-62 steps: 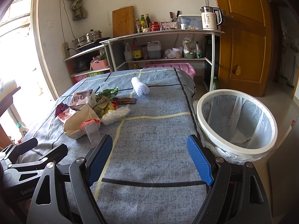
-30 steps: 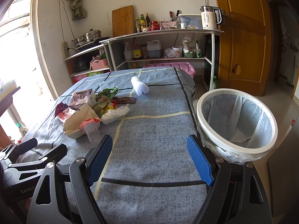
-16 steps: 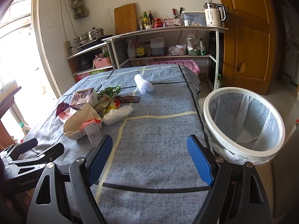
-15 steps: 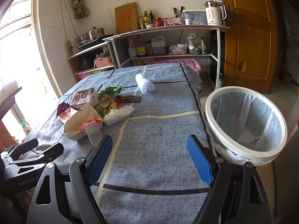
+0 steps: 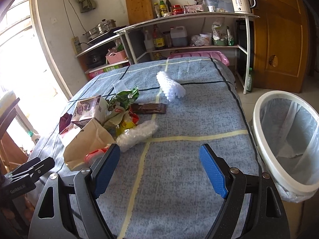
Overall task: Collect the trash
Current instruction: 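Move the right tool to the crumpled clear plastic bag and close on it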
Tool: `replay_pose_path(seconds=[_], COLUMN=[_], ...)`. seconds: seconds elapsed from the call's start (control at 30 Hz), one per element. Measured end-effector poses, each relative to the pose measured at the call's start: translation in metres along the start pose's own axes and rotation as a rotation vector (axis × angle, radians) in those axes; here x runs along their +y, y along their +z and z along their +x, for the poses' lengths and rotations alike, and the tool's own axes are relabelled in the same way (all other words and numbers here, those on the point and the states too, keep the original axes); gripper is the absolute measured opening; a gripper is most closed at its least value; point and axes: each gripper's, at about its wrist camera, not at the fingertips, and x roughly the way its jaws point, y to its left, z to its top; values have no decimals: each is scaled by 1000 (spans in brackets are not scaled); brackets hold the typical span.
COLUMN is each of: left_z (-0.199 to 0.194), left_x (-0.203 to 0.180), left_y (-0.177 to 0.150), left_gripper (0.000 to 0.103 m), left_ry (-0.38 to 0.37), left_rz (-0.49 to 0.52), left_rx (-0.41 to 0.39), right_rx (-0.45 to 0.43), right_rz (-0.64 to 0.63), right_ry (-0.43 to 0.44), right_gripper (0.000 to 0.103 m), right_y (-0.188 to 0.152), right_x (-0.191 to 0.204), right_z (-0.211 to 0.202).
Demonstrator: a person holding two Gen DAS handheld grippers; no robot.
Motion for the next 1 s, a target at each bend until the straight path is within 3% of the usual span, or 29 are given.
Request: replay_pose_path(seconds=[0.33, 0.63, 0.8, 0.87, 1.0], left_z=[23, 48, 50, 46, 43], left_x=[3, -12, 4, 11, 31], left_y=[26, 29, 26, 28, 31], left_gripper=[97, 97, 97, 97, 97], left_ry=[-77, -43, -23, 15, 75], left_rz=[-26, 51, 53, 49, 24], left_rx=[24, 90, 106, 89, 81], right_rx=[83, 143, 168, 156, 146], right_rz=[0, 13, 17, 4, -25], right_ry=[3, 50, 96, 74, 31], right_gripper=[62, 62, 42, 33, 25], right_y=[14, 22, 22, 22, 21], right_x=[12, 20, 22, 24, 23], right_z=[41, 62, 67, 66, 62])
